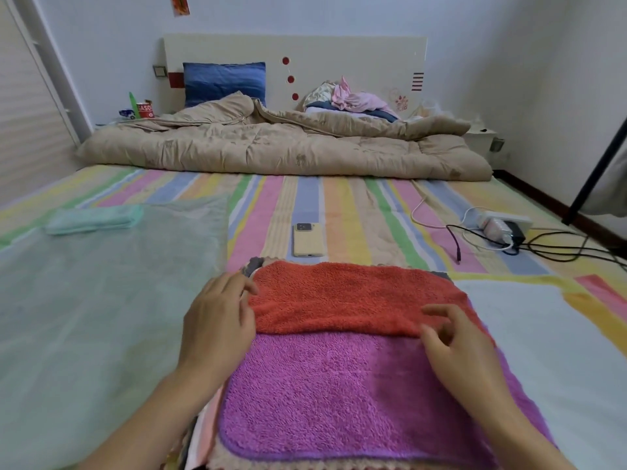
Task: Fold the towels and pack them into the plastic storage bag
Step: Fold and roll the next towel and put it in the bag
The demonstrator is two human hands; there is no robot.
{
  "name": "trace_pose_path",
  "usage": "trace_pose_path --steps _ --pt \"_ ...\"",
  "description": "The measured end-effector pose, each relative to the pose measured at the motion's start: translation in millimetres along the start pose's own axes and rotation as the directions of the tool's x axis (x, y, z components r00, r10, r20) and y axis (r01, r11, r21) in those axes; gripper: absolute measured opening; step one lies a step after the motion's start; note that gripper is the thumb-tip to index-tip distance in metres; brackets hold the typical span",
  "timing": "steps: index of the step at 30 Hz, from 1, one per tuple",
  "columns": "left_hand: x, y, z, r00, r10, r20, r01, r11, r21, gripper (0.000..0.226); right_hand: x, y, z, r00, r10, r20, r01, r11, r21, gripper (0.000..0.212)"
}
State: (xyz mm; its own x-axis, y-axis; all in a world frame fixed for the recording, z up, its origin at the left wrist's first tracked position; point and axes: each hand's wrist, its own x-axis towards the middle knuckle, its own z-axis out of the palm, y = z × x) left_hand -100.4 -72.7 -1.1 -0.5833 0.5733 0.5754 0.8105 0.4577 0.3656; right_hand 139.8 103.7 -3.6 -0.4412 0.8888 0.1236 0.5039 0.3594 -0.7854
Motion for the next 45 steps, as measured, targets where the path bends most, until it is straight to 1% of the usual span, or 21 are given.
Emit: trace_pose_path --steps 1,3,5,6,8,10,12,15,18,20,21,22,23,25,26,28,30,32,36,42,45 --pt "0.4 14.8 4.7 0.995 0.095 0.019 -0.095 0.995 -0.039 0.024 2.1 0.7 -6.9 0.98 0.178 0.085 -0.191 0.962 0.196 0.034" --pt "-1.5 41.1 18.1 0.942 0.278 0.189 -0.255 0.957 -0.138 0.035 4.0 1.2 -17.0 0.877 0.372 0.306 -0.48 0.724 0.496 0.051" --pt "-4.2 52.5 36.1 0.819 0.387 0.424 -0.333 0.922 -0.198 0.053 5.1 3.6 -20.6 0.833 0.405 0.376 -0.547 0.504 0.669 0.064" --pt "-5.2 51.4 45.1 0.767 0.383 0.515 -0.353 0.922 -0.16 0.06 6.9 5.6 -21.8 0.84 0.413 0.351 -0.522 0.445 0.727 0.066" --pt "-8.5 40.1 58.4 0.736 0.289 0.613 -0.356 0.934 -0.013 0.071 11.4 9.2 -21.9 0.854 0.436 0.282 -0.468 0.409 0.783 0.054" --pt "-12.9 30.5 60.7 0.773 0.148 0.617 -0.284 0.95 0.129 0.087 18.1 13.0 -17.1 0.856 0.461 0.233 -0.451 0.447 0.772 0.027" --pt "-16.0 28.9 56.4 0.811 0.008 0.585 -0.197 0.945 0.26 0.101 24.1 10.9 -9.1 0.861 0.479 0.173 -0.452 0.563 0.692 0.017" --pt "-21.4 34.1 49.0 0.806 -0.122 0.579 -0.109 0.931 0.349 0.108 29.1 -1.6 5.7 0.927 0.374 -0.029 -0.353 0.897 0.267 0.062" --pt "-14.2 31.8 40.8 0.861 -0.038 0.507 -0.068 0.979 0.19 0.094 29.3 -35.8 23.4 0.992 0.072 -0.101 -0.085 0.988 -0.129 0.064" --pt "-3.6 27.4 37.7 0.954 0.005 0.3 0.029 0.994 -0.109 0.067 28.7 -61.0 40.3 0.983 -0.171 -0.07 0.149 0.958 -0.246 0.057" --pt "3.2 26.3 35.1 0.968 -0.074 0.239 0.151 0.934 -0.324 0.051 27.1 -71.1 51.9 0.963 -0.268 -0.029 0.251 0.93 -0.268 0.057" --pt "13.3 25.3 31.3 0.929 -0.219 0.299 0.351 0.777 -0.522 0.041 24.4 -78.6 64.5 0.941 -0.335 0.035 0.331 0.901 -0.279 0.059" --pt "24.1 22.7 28.6 0.822 -0.338 0.459 0.569 0.531 -0.628 0.037 21.1 -84.2 77.5 0.915 -0.385 0.123 0.404 0.87 -0.283 0.061" --pt "42.1 12.3 24.1 0.54 -0.366 0.758 0.83 0.082 -0.552 0.041 10.3 -94.5 95.5 0.847 -0.419 0.326 0.507 0.822 -0.261 0.062" --pt "48.6 4.4 23.4 0.44 -0.337 0.832 0.879 -0.026 -0.475 0.046 5.9 -96.3 100.9 0.81 -0.42 0.408 0.539 0.809 -0.237 0.06" --pt "58.1 -8.1 22.7 0.342 -0.281 0.897 0.916 -0.114 -0.385 0.05 3.1 -93.0 107.4 0.755 -0.43 0.496 0.577 0.795 -0.189 0.057" --pt "65.5 -12.7 28.6 0.328 -0.275 0.904 0.932 -0.065 -0.358 0.046 4.1 -87.2 106.4 0.728 -0.461 0.507 0.599 0.788 -0.144 0.055" --pt "71.8 -9.1 35.1 0.358 -0.3 0.884 0.933 0.073 -0.353 0.04 5.9 -83.3 101.7 0.714 -0.487 0.503 0.589 0.806 -0.056 0.045" --pt "82.2 2.2 53.4 0.496 -0.394 0.774 0.863 0.328 -0.385 0.031 11.0 -79.3 88.4 0.754 -0.475 0.453 0.488 0.867 0.098 0.037" --pt "80.5 14.7 68.5 0.748 -0.412 0.521 0.604 0.748 -0.275 0.034 32.6 -63.7 70.3 0.891 -0.446 0.083 0.438 0.893 0.106 0.033" --pt "75.3 6.1 67.3 0.813 -0.367 0.452 0.524 0.8 -0.292 0.016 43.9 -51.5 66.6 0.908 -0.418 0.015 0.417 0.908 0.033 0.033"
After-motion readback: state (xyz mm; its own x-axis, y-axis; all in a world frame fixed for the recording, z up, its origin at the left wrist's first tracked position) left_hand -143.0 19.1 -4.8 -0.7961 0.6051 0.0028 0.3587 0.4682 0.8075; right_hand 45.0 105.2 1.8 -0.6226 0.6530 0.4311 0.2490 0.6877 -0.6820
